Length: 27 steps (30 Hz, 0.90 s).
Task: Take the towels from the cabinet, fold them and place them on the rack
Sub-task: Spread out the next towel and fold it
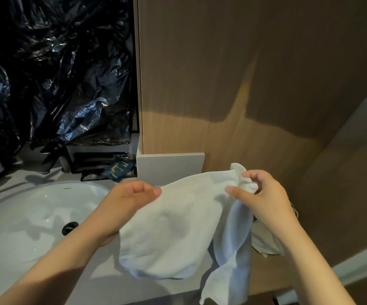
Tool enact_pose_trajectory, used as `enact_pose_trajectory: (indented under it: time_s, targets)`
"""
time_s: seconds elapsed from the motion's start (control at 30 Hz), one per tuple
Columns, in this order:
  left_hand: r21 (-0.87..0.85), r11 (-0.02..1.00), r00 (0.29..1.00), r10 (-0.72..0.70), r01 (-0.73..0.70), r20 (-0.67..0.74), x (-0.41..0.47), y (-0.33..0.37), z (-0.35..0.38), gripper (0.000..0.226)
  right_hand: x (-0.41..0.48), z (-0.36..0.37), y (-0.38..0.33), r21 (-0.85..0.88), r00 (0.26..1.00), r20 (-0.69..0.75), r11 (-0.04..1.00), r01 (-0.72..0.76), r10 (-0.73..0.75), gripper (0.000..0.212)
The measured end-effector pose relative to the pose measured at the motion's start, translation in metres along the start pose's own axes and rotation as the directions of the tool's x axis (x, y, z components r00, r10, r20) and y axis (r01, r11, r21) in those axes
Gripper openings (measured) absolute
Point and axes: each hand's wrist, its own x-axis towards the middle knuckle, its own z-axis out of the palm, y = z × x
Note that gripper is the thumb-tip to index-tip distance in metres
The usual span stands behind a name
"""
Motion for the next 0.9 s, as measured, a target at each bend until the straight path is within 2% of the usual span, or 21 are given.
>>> enact_pose_trajectory:
  time_s: [0.03,0.1,0.17,0.27,0.33,0.4,0.43,0.5,0.57,0.67,0.7,0.8,0.87,0.9]
  targets:
    - [-0.082,0.995,0.998,-0.052,0.055,0.038,0.0,0.004,0.001,0.01,-0.003,-0.001,0.0,0.051,0.999,0.055,0.999,-0.006,0.004,0.031]
    - [-0.206,0.955,0.968,-0.181,0.215,0.172,-0.001,0.01,0.0,0.019,-0.009,-0.004,0.0,0.099,0.995,0.081,0.994,0.043,-0.051,0.021]
    - [-0.228,0.918,0.927,-0.26,0.324,0.271,-0.002,0.014,-0.002,0.028,-0.012,-0.008,0.001,0.076,0.994,0.005,0.991,0.108,-0.108,0.018]
    - [-0.295,0.88,0.909,-0.284,0.373,0.304,-0.001,0.014,-0.004,0.032,-0.016,-0.011,0.004,0.058,0.986,-0.101,0.988,0.141,-0.135,0.016]
    - [-0.382,0.849,0.927,-0.292,0.364,0.234,0.0,0.011,-0.002,0.034,-0.017,-0.012,0.006,-0.019,0.973,-0.16,0.986,0.167,-0.167,0.013]
    - [-0.389,0.871,0.953,-0.29,0.3,0.086,0.001,0.006,0.001,0.032,-0.02,-0.01,0.005,-0.202,0.952,-0.188,0.958,0.203,-0.241,0.017]
    - [-0.316,0.912,0.962,-0.274,0.262,0.005,0.001,0.003,0.003,0.026,-0.022,-0.009,0.004,-0.272,0.947,-0.19,0.94,0.204,-0.26,0.02]
    - [-0.083,0.978,0.967,-0.203,0.192,-0.153,0.0,-0.002,0.007,0.014,-0.024,-0.006,0.003,-0.299,0.954,-0.175,0.936,0.186,-0.245,0.026]
    - [-0.004,0.991,0.959,-0.133,0.136,-0.249,-0.002,-0.005,0.01,0.013,-0.026,-0.002,0.004,-0.191,0.97,-0.122,0.964,0.186,-0.212,0.031]
    - [-0.184,0.977,0.949,-0.155,0.107,-0.273,-0.007,-0.002,0.016,0.01,-0.031,0.007,-0.004,0.205,0.992,-0.035,0.97,0.127,-0.123,0.012]
    - [-0.265,0.957,0.949,-0.185,0.115,-0.256,-0.007,0.0,0.019,0.008,-0.033,0.011,-0.008,0.333,0.996,0.007,0.94,0.076,-0.084,0.011]
    - [-0.542,0.829,0.972,-0.218,0.136,-0.091,-0.011,0.013,0.026,0.023,-0.038,0.025,-0.016,0.56,0.983,0.172,0.827,-0.047,-0.06,0.032]
    - [-0.631,0.763,0.987,-0.161,0.138,0.021,-0.013,0.022,0.028,0.038,-0.041,0.032,-0.024,0.622,0.964,0.248,0.778,-0.085,-0.094,0.026]
    - [-0.633,0.763,0.99,-0.134,0.134,0.049,-0.015,0.026,0.029,0.043,-0.041,0.034,-0.028,0.635,0.958,0.27,0.766,-0.1,-0.099,0.02]
